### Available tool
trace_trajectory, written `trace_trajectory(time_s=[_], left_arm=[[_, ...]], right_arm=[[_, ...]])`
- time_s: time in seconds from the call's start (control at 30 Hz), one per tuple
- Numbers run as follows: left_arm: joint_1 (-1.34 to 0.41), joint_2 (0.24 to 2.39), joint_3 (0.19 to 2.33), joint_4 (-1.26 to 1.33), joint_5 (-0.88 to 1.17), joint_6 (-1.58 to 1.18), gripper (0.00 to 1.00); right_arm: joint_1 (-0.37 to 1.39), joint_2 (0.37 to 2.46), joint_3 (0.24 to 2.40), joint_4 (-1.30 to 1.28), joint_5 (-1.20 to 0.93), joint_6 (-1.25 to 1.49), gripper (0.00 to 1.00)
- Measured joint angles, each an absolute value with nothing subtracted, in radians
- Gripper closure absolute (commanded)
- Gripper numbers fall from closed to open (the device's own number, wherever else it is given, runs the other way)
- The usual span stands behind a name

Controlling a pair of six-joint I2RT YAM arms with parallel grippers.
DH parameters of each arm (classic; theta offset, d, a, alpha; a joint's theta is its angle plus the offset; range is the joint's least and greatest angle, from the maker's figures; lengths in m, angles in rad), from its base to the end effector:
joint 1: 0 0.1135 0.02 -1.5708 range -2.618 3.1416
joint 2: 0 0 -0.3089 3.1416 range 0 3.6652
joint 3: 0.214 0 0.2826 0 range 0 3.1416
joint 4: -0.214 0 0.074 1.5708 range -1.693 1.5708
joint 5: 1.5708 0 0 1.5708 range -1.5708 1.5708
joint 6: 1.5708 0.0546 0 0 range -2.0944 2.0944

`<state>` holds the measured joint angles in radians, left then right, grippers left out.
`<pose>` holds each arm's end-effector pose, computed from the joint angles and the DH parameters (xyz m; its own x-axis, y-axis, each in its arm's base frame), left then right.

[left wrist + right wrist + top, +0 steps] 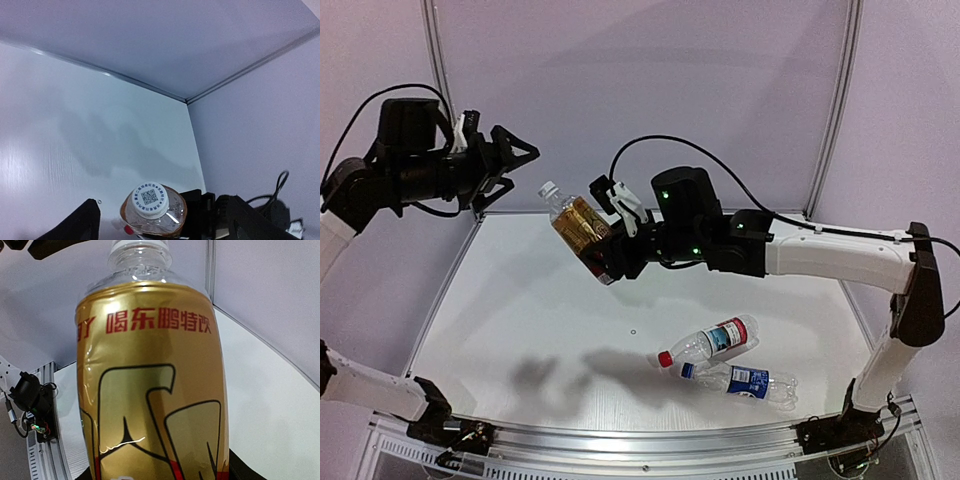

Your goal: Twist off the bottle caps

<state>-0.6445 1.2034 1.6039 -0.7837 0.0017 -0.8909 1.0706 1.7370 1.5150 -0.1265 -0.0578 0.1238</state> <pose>0.2072 -0.1558 0.5166 -0.6561 -0.4797 -0.5826 0.1461 0.6767 -0.7216 0.2248 0.4179 0.3720 -0.2739 -0.2441 -0.9303 -0.8749 0.4649 0.1356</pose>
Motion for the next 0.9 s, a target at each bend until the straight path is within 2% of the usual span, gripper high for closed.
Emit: trace_trajectory(time_s=[0.13, 0.33, 0.6, 0.9], left_arm=[[-0.631, 1.119, 1.546, -0.703, 0.076, -0.723, 0.08], [-0.543, 1.098, 1.473, -0.554, 0.315, -0.591, 0.12], [-0.533, 1.156, 1.47, -0.443, 0.534, -0.549, 0.28], [-0.546, 1.161, 1.459, -0.404, 0.576, -0.546, 0.47]], right_arm=[[1.071, 1.713, 1.509, -0.116, -0.157, 0.149, 1.0], [1.071, 1.681, 1.506, -0.051, -0.304, 0.208, 1.0], [1.071, 1.67, 1.506, -0.021, -0.386, 0.24, 1.0], [1.071, 1.67, 1.506, -0.017, -0.404, 0.253, 1.0]])
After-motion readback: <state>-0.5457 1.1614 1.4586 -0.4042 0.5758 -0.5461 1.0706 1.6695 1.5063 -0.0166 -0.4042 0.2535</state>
